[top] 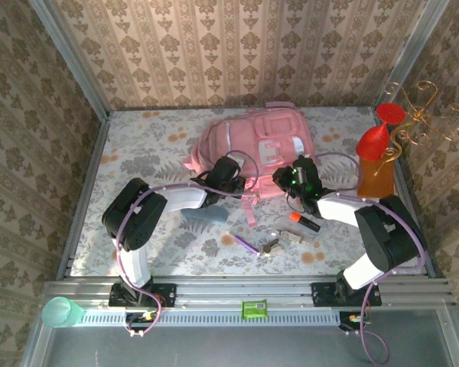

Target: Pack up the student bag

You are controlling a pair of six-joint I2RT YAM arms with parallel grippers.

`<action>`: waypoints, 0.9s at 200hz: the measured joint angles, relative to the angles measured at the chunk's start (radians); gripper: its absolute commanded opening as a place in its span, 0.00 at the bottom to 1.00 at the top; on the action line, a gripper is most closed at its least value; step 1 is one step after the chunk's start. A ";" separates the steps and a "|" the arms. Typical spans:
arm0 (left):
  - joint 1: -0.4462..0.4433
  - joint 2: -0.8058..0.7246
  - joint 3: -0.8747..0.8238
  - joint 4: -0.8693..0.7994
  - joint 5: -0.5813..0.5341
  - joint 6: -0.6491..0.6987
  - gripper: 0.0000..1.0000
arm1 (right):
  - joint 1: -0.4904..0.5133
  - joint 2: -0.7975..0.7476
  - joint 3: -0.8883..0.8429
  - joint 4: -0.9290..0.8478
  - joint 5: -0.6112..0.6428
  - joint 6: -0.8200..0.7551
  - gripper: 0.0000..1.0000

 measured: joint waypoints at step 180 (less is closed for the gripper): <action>-0.010 -0.114 -0.001 -0.150 0.142 0.051 0.00 | 0.157 -0.065 0.091 -0.175 0.042 -0.132 0.65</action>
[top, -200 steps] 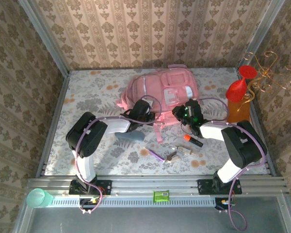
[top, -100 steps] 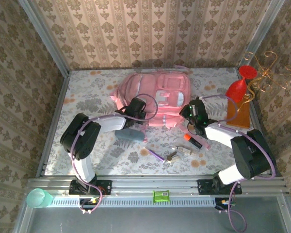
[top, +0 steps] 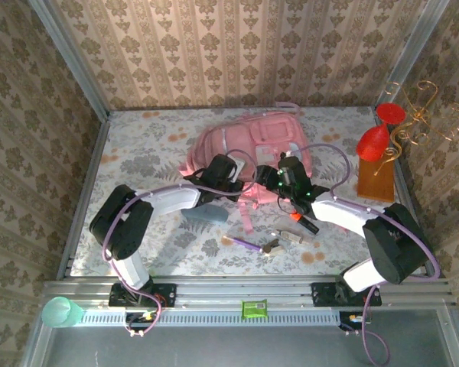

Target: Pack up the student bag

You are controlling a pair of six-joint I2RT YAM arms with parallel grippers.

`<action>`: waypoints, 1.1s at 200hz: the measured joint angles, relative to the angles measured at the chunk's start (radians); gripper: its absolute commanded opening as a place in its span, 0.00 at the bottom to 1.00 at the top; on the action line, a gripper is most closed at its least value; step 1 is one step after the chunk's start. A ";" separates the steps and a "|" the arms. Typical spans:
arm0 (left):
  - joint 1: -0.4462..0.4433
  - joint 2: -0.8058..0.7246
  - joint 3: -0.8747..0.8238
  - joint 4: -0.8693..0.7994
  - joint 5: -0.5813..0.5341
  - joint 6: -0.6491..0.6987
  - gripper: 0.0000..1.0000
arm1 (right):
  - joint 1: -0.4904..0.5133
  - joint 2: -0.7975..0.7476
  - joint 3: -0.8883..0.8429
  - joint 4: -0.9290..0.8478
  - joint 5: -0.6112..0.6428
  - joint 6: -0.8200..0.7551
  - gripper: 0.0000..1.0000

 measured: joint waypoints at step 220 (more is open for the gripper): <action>-0.020 0.005 -0.018 0.052 0.021 0.002 0.00 | -0.064 0.169 -0.042 0.226 0.068 0.357 0.00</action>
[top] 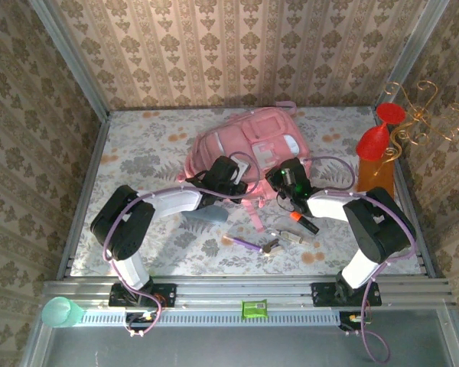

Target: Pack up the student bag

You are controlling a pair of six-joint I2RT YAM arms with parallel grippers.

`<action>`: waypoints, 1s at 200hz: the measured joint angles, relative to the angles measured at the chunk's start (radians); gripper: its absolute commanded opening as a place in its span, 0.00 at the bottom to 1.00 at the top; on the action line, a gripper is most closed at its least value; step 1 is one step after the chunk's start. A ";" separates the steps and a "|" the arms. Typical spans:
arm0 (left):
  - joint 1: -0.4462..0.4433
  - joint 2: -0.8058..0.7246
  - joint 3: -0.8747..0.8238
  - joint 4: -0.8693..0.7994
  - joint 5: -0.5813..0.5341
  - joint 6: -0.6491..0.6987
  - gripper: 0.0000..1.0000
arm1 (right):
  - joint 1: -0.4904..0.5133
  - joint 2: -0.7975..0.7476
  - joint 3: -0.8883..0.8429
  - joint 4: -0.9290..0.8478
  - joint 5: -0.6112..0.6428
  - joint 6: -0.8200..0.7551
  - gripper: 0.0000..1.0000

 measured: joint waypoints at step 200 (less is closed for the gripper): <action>-0.010 0.053 0.054 -0.029 0.041 -0.085 0.00 | 0.129 0.000 -0.085 0.134 0.234 0.084 0.00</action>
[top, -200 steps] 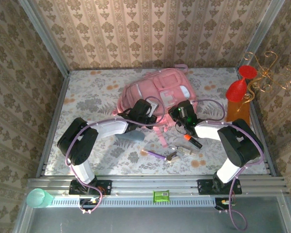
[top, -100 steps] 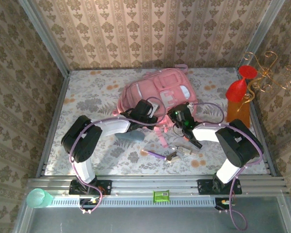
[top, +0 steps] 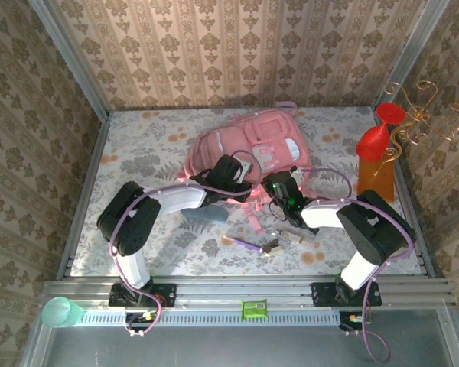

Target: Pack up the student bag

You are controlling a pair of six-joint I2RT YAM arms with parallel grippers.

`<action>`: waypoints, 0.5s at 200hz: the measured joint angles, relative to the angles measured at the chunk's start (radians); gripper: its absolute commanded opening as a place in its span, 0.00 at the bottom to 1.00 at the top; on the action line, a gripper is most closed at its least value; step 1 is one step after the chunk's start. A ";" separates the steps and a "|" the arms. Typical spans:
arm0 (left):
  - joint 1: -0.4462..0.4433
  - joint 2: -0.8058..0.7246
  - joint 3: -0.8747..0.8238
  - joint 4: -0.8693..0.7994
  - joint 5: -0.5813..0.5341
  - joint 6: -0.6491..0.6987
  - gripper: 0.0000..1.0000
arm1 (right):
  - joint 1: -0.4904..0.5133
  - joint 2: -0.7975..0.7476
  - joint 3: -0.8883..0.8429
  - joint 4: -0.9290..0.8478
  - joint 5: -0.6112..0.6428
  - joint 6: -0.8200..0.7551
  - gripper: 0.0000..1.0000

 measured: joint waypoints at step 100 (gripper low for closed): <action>0.110 -0.119 -0.095 -0.082 -0.193 0.160 0.00 | -0.088 -0.115 -0.055 -0.100 0.010 -0.159 0.00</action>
